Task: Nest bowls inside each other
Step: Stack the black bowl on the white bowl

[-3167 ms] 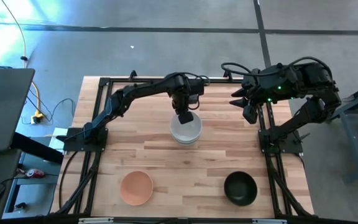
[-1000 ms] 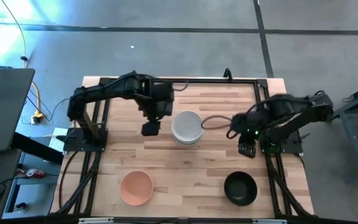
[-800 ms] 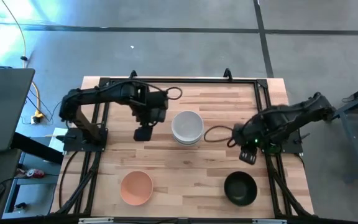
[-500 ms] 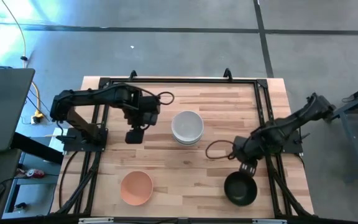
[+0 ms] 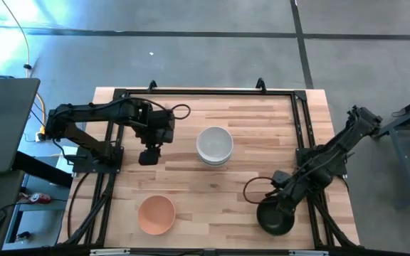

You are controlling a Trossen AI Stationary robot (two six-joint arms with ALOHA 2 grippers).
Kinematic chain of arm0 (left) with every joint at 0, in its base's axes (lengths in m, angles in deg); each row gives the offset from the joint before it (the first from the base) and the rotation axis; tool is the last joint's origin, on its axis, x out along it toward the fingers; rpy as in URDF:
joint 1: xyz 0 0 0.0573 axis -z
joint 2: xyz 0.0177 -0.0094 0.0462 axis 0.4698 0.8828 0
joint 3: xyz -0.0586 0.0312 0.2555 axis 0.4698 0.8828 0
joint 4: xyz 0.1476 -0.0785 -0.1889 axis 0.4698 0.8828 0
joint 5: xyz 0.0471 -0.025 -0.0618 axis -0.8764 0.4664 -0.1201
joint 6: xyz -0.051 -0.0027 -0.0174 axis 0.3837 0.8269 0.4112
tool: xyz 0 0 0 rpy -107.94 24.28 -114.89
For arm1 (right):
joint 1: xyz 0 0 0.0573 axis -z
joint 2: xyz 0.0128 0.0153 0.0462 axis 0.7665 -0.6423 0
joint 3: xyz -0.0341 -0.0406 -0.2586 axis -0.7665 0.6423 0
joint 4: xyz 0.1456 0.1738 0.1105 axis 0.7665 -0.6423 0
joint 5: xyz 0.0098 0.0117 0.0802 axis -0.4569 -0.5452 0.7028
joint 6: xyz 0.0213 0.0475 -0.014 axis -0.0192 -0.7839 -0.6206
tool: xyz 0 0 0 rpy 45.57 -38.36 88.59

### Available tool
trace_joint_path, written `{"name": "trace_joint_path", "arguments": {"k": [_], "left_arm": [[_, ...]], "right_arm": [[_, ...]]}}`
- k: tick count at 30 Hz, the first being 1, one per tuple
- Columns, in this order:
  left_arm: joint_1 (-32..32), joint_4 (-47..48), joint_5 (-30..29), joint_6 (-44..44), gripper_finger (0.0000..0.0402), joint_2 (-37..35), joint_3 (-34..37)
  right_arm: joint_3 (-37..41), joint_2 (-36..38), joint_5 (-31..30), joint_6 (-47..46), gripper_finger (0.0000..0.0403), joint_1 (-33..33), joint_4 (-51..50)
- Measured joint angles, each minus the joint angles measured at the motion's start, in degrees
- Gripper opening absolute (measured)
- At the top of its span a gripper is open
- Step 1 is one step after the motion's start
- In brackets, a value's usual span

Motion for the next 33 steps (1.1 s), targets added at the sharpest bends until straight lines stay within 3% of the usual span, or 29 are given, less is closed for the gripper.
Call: {"name": "trace_joint_path", "arguments": {"k": [9, 21, 33], "left_arm": [[0.0, -2.4, 0.6, 0.0, 0.0225, 0.0, 0.0], [0.0, -2.5, 0.5, 0.1, 0.0225, 0.0, 0.0], [0.0, -2.5, 1.5, 1.1, 0.0225, 0.0, 0.0]], "right_arm": [[6.8, -0.1, -1.2, -4.9, 0.0129, -4.6, 2.5], [15.5, -0.1, -1.2, -9.1, 0.0129, -5.0, 13.0], [16.2, -0.1, -1.6, -12.4, 0.0129, -4.9, 11.6]]}}
